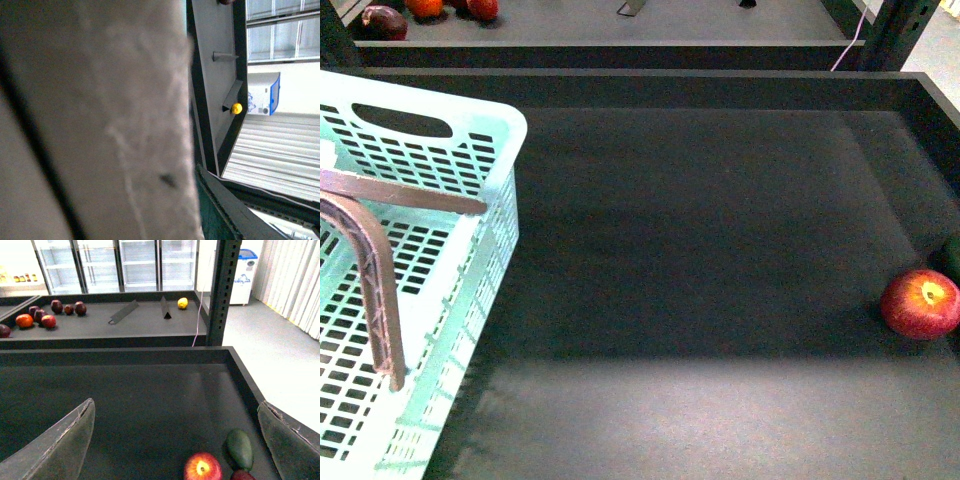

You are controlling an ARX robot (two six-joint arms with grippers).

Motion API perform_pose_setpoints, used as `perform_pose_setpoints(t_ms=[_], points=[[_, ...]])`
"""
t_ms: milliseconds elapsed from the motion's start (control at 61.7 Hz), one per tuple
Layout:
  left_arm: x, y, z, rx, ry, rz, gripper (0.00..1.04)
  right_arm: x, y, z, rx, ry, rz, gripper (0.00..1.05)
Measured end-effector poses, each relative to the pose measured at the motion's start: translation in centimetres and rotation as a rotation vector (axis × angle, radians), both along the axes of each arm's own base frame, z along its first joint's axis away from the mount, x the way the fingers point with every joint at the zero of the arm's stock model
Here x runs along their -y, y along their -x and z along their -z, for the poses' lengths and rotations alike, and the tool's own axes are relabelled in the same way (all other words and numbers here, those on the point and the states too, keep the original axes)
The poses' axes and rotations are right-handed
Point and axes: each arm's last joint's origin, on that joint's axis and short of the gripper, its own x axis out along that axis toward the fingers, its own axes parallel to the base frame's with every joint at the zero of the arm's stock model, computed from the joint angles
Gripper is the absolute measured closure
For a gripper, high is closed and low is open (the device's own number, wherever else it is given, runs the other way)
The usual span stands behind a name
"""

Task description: Pick apple with right arm and hold basket with left

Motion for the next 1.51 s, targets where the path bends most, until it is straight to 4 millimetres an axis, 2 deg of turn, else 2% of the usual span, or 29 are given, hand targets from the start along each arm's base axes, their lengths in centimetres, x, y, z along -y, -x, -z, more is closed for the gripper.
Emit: perform_pose_setpoints(t_ms=[178, 259, 373, 470, 745, 842, 1021, 1183, 1507], points=[[1.3, 2.7, -4.6, 0.063, -0.063, 0.102, 0.72, 0.0, 0.0, 0.0, 0.0, 0.0, 0.0, 0.09], [2.4, 2.9, -6.1, 0.081, -0.07, 0.15, 0.72, 0.0, 0.0, 0.0, 0.0, 0.0, 0.0, 0.09], [5.4, 2.7, -8.7, 0.131, -0.104, 0.24, 0.72, 0.0, 0.0, 0.0, 0.0, 0.0, 0.0, 0.09], [7.9, 2.6, -10.0, 0.164, -0.124, 0.312, 0.72, 0.0, 0.0, 0.0, 0.0, 0.0, 0.0, 0.09], [14.4, 2.3, -10.6, 0.161, -0.143, 0.491, 0.72, 0.0, 0.0, 0.0, 0.0, 0.0, 0.0, 0.09], [16.9, 2.9, -11.1, 0.173, -0.144, 0.568, 0.72, 0.0, 0.0, 0.0, 0.0, 0.0, 0.0, 0.09], [19.8, 4.3, -12.0, 0.204, -0.155, 0.669, 0.72, 0.0, 0.0, 0.0, 0.0, 0.0, 0.0, 0.09], [20.6, 5.0, -12.1, 0.215, -0.168, 0.721, 0.72, 0.0, 0.0, 0.0, 0.0, 0.0, 0.0, 0.09], [20.6, 5.0, -12.2, 0.223, -0.183, 0.719, 0.72, 0.0, 0.0, 0.0, 0.0, 0.0, 0.0, 0.09]])
